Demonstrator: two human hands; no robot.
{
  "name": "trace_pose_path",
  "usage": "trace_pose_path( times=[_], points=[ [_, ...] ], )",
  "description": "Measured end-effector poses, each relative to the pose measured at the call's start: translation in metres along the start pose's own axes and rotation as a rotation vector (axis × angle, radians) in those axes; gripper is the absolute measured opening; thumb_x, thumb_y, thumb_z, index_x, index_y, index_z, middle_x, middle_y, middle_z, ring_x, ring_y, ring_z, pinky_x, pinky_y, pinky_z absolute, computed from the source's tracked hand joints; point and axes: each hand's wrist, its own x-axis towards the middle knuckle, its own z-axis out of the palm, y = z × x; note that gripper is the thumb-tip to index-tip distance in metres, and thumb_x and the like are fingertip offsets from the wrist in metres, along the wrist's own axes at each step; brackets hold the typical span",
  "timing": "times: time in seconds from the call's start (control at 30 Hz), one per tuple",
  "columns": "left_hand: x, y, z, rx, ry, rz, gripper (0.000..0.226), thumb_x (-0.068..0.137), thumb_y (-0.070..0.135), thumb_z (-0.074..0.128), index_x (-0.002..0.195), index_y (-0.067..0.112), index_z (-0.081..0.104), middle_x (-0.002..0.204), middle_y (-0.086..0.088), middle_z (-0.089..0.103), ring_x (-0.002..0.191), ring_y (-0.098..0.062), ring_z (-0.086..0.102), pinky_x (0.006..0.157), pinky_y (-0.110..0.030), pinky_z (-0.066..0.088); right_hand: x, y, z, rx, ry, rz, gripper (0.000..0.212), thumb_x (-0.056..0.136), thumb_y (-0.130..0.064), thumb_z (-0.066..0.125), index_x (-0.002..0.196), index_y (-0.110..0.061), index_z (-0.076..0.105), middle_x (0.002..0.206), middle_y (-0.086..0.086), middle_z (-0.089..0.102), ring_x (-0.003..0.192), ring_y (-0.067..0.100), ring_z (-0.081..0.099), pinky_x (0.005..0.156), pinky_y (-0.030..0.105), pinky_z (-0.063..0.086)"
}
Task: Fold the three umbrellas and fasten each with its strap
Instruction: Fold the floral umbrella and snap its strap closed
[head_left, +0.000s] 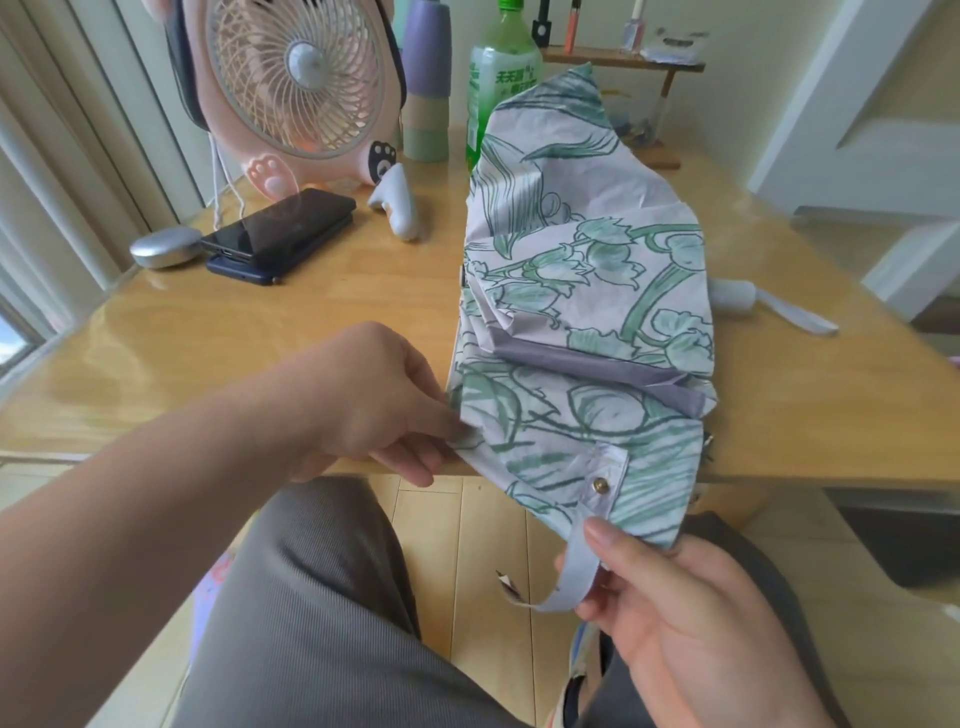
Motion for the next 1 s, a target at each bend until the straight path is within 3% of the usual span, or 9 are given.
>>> trace_pose_path(
  times=[0.07,0.13,0.23,0.37,0.63,0.77,0.83,0.9,1.0],
  points=[
    [0.0,0.0,0.001,0.235,0.055,0.044,0.023,0.077,0.015,0.085,0.076,0.005,0.065,0.06,-0.005,0.072,0.05,-0.018,0.067,0.054,-0.027,0.055,-0.001,0.001,-0.004,-0.03,0.004,0.034,0.054,0.038,-0.03,0.1,0.073,0.005,0.076,0.077,0.029,0.069,0.061,0.028,0.058,0.045,0.027,0.043],
    [0.0,-0.005,0.001,0.537,0.191,0.193,0.027,0.074,0.029,0.084,0.071,0.019,0.059,0.059,0.008,0.065,0.052,-0.008,0.056,0.052,-0.024,0.044,-0.005,-0.002,-0.009,-0.098,0.013,0.023,0.066,0.037,-0.041,0.101,0.08,0.003,0.078,0.084,0.03,0.072,0.065,0.032,0.059,0.047,0.032,0.041],
    [-0.003,-0.018,-0.003,0.736,0.323,0.708,0.03,0.072,0.034,0.08,0.087,0.035,0.054,0.087,0.019,0.053,0.073,-0.004,0.049,0.063,-0.022,0.041,-0.007,-0.014,-0.02,-0.303,0.133,-0.145,0.082,0.038,-0.078,0.088,0.084,-0.011,0.079,0.076,0.017,0.073,0.063,0.035,0.056,0.059,0.039,0.037],
    [0.009,-0.028,0.0,0.836,0.11,1.294,0.016,0.093,0.028,0.065,0.101,0.018,0.076,0.12,0.001,0.064,0.109,-0.023,0.06,0.092,-0.037,0.049,0.001,-0.033,-0.026,-0.53,0.165,-0.218,0.062,0.061,-0.074,0.071,0.067,-0.012,0.067,0.052,0.011,0.055,0.047,0.019,0.045,0.052,0.028,0.033],
    [0.027,-0.04,-0.004,0.589,-0.177,1.029,0.03,0.098,0.049,0.057,0.088,0.023,0.067,0.132,0.01,0.065,0.135,-0.004,0.051,0.105,-0.03,0.044,-0.004,-0.05,-0.027,-0.852,-0.035,0.118,0.05,0.079,-0.054,0.078,0.058,-0.011,0.065,0.049,0.005,0.061,0.042,0.007,0.046,0.05,0.015,0.037],
    [0.036,-0.018,0.002,0.628,0.086,1.062,0.034,0.102,0.049,0.042,0.108,0.026,0.065,0.104,0.011,0.066,0.095,-0.009,0.064,0.079,-0.034,0.053,-0.002,-0.072,-0.024,-0.981,0.136,-0.221,0.034,0.074,-0.044,0.082,0.062,-0.017,0.064,0.052,0.006,0.058,0.048,0.006,0.044,0.053,0.022,0.037],
    [0.045,-0.006,0.004,0.738,0.217,1.139,0.022,0.094,0.037,0.058,0.113,0.028,0.061,0.117,0.012,0.059,0.1,-0.011,0.06,0.082,-0.03,0.05,0.005,-0.085,-0.017,-0.966,0.239,-0.448,0.023,0.07,-0.034,0.085,0.069,-0.021,0.067,0.06,-0.001,0.061,0.051,0.005,0.047,0.051,0.017,0.038],
    [0.055,0.001,0.003,0.773,0.28,1.181,0.042,0.08,0.031,0.076,0.117,0.024,0.058,0.122,0.007,0.053,0.108,-0.016,0.056,0.09,-0.026,0.046,0.017,-0.094,-0.015,-1.086,0.301,-0.52,0.032,0.064,-0.046,0.084,0.085,-0.032,0.064,0.083,-0.015,0.066,0.07,0.006,0.057,0.061,0.017,0.043],
    [0.065,0.01,0.003,0.519,0.386,1.077,0.06,0.07,0.032,0.085,0.114,0.029,0.043,0.113,0.007,0.048,0.102,-0.013,0.052,0.09,-0.025,0.046,0.037,-0.104,-0.015,-1.081,0.341,-0.513,0.049,0.065,-0.049,0.084,0.101,-0.041,0.053,0.102,-0.025,0.064,0.09,0.001,0.06,0.072,0.024,0.045]
  ],
)
